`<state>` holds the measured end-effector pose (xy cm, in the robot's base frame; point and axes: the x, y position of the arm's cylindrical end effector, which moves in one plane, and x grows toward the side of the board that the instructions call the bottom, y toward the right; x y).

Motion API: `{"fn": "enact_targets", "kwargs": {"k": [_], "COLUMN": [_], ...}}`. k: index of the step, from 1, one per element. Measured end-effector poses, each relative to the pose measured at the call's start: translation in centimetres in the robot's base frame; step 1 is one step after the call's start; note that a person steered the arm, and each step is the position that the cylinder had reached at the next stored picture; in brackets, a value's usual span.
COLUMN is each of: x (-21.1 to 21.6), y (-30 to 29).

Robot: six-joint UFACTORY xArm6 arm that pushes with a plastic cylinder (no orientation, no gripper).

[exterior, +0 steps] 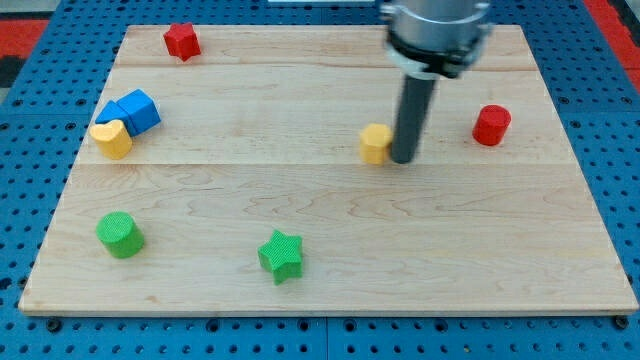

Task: Adjust the yellow hexagon vertically above the green star

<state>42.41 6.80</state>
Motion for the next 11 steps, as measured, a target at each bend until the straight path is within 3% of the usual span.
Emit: {"fn": "enact_targets", "kwargs": {"k": [1,3,4,5,6,8,10,11], "x": [-4.9,-4.6,-7.4,-6.4,-2.4,-0.8,-4.3,-4.3], "y": [-0.5,-10.4,-0.2,2.7,1.5,-6.7,-7.6,-14.8]}}
